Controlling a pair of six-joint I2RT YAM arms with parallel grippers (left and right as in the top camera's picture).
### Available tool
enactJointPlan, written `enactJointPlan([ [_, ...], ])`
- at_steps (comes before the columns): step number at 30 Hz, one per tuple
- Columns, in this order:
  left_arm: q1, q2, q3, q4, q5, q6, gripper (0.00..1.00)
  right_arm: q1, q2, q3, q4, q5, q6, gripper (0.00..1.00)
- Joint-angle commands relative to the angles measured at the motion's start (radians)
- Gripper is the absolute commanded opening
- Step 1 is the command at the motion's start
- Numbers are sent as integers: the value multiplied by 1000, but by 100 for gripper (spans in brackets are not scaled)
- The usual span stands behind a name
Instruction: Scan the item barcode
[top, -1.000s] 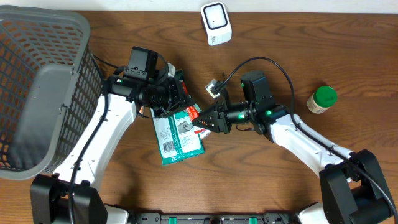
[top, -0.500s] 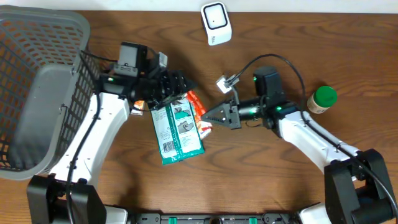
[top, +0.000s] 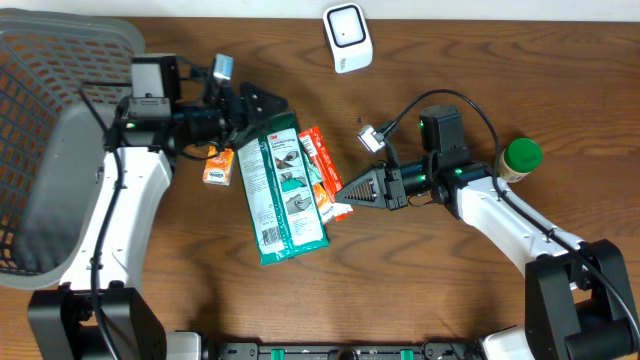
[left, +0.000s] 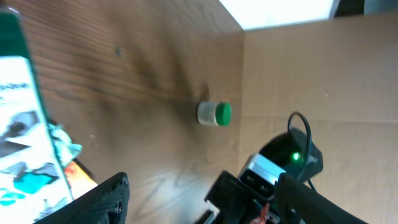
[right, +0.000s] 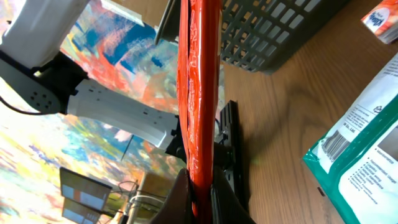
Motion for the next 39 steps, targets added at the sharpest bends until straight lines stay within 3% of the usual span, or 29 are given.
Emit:
enactJointPlan([
  [1,44,-21,4,5,-45,24,75,-11,-3,-8,-3,-42,27,1],
  [7,100,-21,3,-70,-317,74,75,-11,-3,-8,-2,-42,60,1],
  [11,100,-20,3,-196,-616,157,75,-11,-19,-8,-2,-43,64,1],
  [16,100,-20,3,-338,-906,160,75,-11,-108,-8,0,-42,155,1],
  [20,100,-20,3,-363,-956,160,75,-10,-224,-8,34,-42,258,1],
  [26,100,-20,3,-372,-956,159,75,-11,-468,-8,175,-3,578,1],
  [29,100,-20,3,-381,-956,160,75,-11,-535,-8,174,64,666,1],
  [35,100,-20,3,-381,-956,159,75,-11,-554,-8,174,115,682,1],
  [36,100,-20,3,-381,-956,159,93,-11,-553,-8,174,132,662,1],
  [39,100,-20,3,-381,-956,159,93,-11,-526,-8,159,142,594,1],
])
